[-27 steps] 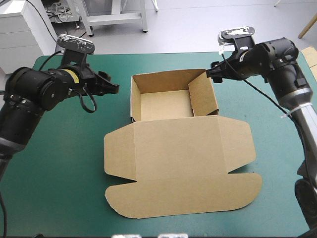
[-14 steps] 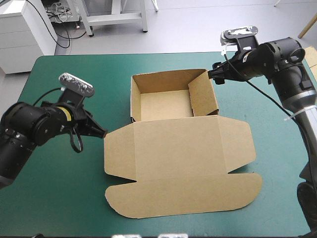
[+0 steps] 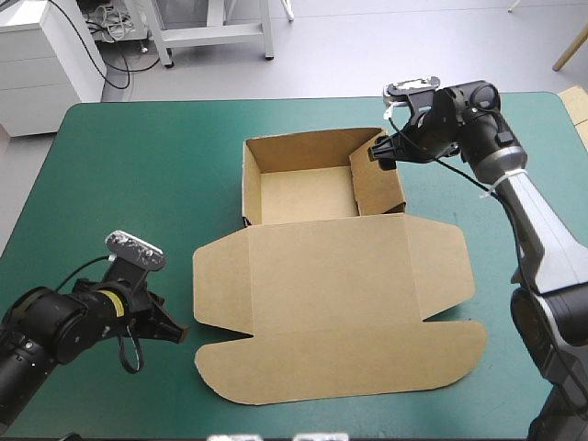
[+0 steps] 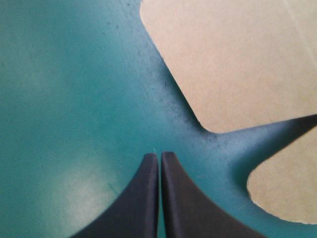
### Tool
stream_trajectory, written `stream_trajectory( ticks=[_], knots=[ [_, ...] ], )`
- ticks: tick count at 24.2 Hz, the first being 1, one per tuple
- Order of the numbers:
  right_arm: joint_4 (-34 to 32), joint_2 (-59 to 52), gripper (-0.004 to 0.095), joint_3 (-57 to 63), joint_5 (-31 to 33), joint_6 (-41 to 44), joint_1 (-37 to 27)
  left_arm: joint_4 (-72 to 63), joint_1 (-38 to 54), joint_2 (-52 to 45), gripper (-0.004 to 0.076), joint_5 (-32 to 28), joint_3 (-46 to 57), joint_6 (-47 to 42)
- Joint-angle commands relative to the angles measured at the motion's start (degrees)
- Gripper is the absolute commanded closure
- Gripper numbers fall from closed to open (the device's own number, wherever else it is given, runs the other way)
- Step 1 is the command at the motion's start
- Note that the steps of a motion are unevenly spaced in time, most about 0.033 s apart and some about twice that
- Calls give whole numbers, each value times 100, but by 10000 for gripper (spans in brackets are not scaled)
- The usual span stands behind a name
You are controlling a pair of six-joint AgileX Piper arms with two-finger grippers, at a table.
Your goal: Fold the box
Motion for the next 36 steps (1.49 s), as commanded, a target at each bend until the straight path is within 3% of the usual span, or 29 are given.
stream_trajectory(
  ticks=[1,6,12,14,16,17,19,29,36],
  knots=[
    [18,41,124,-166,-375,-70,6,-27,0,-285,731,-313,177,-254],
    [5,499,137,-166,-561,-98,6,-15,0,-545,731,-300,454,-265],
    [5,893,300,-166,-583,-98,6,-29,0,-780,731,-223,509,-458],
    [5,973,392,-166,-583,-98,6,-10,0,-808,731,-223,509,-458],
    [5,1053,609,-166,-572,-98,6,-10,0,-835,731,-223,509,-458],
    [5,1053,790,-166,-576,-98,6,-10,0,-848,731,-223,509,-458],
    [5,1042,922,-166,-587,-55,6,-10,0,-848,731,-223,509,-458],
    [-94,675,929,-232,-563,-101,6,-10,0,-848,731,-245,509,-458],
    [-256,576,929,-239,-85,-162,6,-10,0,-848,731,-234,509,-458]
  ],
)
